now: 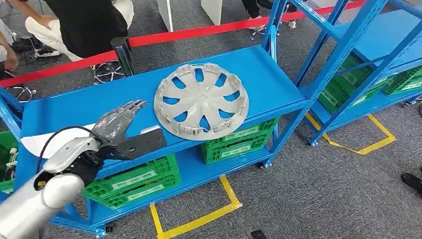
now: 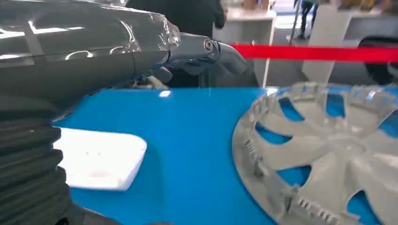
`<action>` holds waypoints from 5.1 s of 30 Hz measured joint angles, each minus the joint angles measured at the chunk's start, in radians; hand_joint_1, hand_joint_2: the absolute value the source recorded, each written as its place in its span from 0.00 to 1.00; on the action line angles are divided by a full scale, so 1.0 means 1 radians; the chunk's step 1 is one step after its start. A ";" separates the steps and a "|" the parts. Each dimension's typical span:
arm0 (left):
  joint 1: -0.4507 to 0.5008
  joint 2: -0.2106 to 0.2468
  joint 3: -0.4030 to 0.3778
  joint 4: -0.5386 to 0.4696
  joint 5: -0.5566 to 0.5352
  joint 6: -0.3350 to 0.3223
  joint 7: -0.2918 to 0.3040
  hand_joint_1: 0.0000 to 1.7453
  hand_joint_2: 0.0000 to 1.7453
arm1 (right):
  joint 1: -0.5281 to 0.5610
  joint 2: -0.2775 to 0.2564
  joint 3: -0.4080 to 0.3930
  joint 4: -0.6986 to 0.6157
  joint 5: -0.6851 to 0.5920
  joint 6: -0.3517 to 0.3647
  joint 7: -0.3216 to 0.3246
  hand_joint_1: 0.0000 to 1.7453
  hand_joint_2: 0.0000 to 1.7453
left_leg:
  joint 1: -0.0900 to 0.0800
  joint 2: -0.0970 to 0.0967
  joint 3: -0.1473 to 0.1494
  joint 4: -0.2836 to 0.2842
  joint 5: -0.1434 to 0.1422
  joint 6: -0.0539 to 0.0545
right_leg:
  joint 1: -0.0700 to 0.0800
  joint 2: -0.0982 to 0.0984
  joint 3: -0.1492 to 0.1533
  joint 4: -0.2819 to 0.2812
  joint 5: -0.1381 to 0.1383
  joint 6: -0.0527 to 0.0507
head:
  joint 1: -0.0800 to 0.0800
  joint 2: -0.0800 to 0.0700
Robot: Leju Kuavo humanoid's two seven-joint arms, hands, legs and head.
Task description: Take the parts from the cabinet and place them on the table.
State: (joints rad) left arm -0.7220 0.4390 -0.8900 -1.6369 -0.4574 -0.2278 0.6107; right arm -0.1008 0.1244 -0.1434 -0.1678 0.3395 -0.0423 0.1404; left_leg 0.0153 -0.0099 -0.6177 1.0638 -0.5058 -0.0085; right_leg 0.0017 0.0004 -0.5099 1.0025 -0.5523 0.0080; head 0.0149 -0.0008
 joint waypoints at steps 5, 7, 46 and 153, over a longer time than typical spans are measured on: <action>-0.024 0.031 -0.011 0.016 0.065 -0.007 0.032 0.00 1.00 | 0.000 -0.001 0.000 0.000 -0.008 -0.001 0.000 0.00 1.00 | 0.000 0.005 0.001 -0.001 0.000 0.000 | 0.000 0.003 0.000 0.000 0.000 0.001 | 0.000 0.000; -0.034 0.045 -0.016 0.024 0.071 -0.008 0.032 0.00 1.00 | 0.000 -0.002 0.000 0.000 -0.010 -0.001 0.000 0.00 1.00 | 0.000 0.007 0.001 -0.001 0.000 0.000 | 0.000 0.004 0.000 0.000 0.001 0.001 | 0.000 0.000; 0.008 0.150 -0.030 0.338 0.132 0.058 0.039 0.00 1.00 | -0.003 -0.005 0.050 0.000 -0.014 -0.007 0.021 0.00 1.00 | 0.000 0.011 0.002 -0.002 0.000 0.000 | 0.000 0.005 0.000 0.000 0.001 0.001 | -0.001 0.000; 0.343 0.024 0.357 -0.197 0.691 0.709 -0.746 1.00 1.00 | 0.013 -0.005 0.122 0.000 -0.155 -0.037 0.013 0.00 1.00 | 0.000 0.005 0.009 -0.002 -0.001 0.000 | 0.000 0.005 0.006 0.000 0.000 0.001 | -0.001 0.000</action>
State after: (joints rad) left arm -0.3792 0.4627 -0.5329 -1.8337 0.2331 0.4814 -0.1354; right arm -0.0881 0.1194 -0.0218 -0.1678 0.1846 -0.0797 0.1537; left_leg 0.0149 -0.0045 -0.6090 1.0614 -0.5070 -0.0080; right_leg 0.0016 0.0054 -0.5042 1.0023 -0.5519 0.0087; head 0.0137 -0.0008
